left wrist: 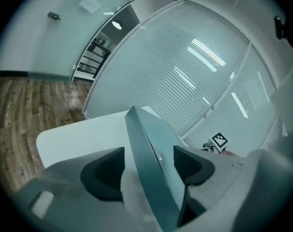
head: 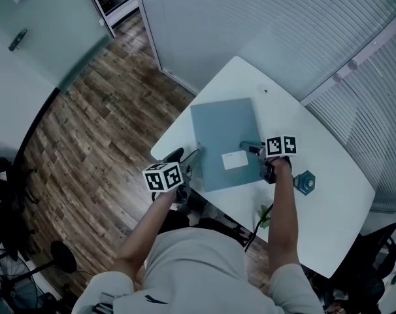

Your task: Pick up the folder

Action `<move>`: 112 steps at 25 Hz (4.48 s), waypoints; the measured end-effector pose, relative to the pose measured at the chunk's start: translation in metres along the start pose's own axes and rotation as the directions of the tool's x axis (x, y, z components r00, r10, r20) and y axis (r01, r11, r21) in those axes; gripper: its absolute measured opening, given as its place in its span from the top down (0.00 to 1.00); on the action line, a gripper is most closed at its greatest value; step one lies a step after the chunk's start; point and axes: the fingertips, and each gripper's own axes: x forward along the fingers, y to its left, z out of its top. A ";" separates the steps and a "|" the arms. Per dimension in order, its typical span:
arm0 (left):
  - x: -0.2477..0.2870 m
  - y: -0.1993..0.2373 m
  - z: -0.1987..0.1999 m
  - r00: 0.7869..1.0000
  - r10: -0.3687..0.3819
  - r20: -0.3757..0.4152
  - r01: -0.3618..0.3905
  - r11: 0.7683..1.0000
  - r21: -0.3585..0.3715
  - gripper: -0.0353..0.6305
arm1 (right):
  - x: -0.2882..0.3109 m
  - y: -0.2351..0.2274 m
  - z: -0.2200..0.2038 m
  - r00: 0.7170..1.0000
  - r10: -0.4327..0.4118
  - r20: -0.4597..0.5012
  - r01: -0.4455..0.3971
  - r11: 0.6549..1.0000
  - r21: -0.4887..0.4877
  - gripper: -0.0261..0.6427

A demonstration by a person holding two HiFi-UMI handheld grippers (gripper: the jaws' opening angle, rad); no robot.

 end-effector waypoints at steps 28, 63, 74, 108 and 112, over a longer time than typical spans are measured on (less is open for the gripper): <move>0.056 -0.021 -0.013 0.998 -0.024 -0.066 0.012 0.984 -0.179 0.32 | -0.015 0.009 -0.015 0.985 0.039 0.166 -0.026 0.997 -0.078 0.34; -0.034 -0.054 0.047 0.754 -0.598 0.272 0.657 0.684 -0.318 0.32 | -0.073 0.075 -0.005 0.767 0.542 0.343 -0.474 0.840 -0.266 0.44; -0.085 -0.111 0.076 0.670 -0.720 0.181 0.739 0.670 -0.067 0.38 | -0.119 0.162 -0.015 0.593 0.770 0.236 -0.667 0.634 -0.391 0.51; -0.115 -0.174 0.054 0.700 -0.714 -0.007 0.642 0.626 0.443 0.49 | -0.153 0.222 0.007 0.598 0.789 0.140 -0.550 0.531 -0.644 0.44; -0.129 -0.165 0.060 0.726 -0.680 0.105 0.557 0.670 0.491 0.49 | -0.162 0.221 0.025 0.604 0.734 0.311 -0.399 0.616 -0.679 0.41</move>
